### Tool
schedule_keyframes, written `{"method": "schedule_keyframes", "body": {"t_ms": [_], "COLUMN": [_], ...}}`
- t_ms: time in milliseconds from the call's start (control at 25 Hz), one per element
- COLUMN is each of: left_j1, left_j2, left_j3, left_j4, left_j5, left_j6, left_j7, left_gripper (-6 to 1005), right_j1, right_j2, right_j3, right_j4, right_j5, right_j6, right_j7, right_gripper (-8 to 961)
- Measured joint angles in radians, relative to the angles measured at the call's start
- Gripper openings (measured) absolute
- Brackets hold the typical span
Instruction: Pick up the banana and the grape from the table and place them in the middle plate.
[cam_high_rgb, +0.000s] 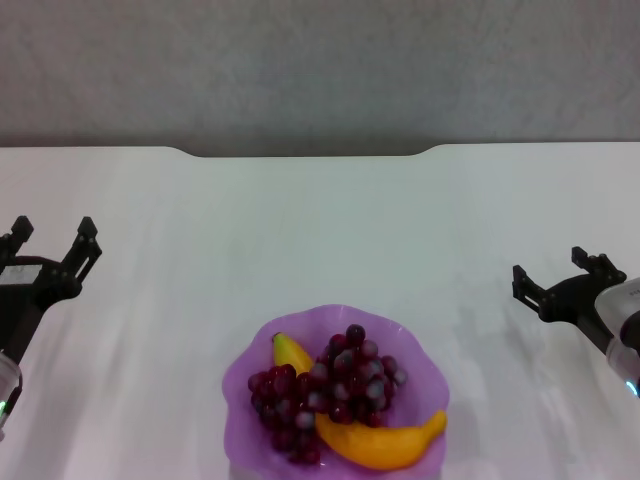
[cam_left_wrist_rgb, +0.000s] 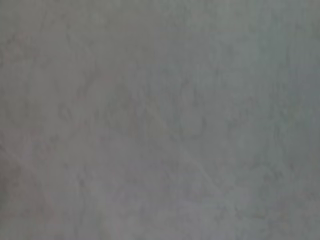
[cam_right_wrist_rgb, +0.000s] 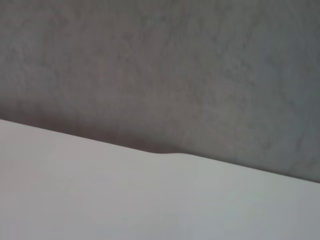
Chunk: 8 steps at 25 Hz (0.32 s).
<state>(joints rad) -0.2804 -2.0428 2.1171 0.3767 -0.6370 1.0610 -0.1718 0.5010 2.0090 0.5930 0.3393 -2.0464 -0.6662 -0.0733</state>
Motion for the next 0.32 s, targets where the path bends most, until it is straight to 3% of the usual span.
{"method": "schedule_keyframes", "body": {"t_ms": [80,320], "left_j1": [-0.048,-0.063], "left_j2": [-0.002,-0.006], "left_j3": [0.026,0.027], "left_j4": [-0.117,-0.154], "left_j5": [-0.003,-0.005], "left_j6": [0.033,0.0], "left_j7": [-0.092,-0.069], "left_gripper": [818,818], "right_j1": [0.002,0.005], "right_j2": [0.0,0.001], "right_j3": [0.0,-0.001], "right_j4": [0.002,0.004], "right_j5": [0.0,0.0], "right_j6": [-0.001,-0.004], "right_j7": [-0.001,-0.002], "right_gripper": [877,877]}}
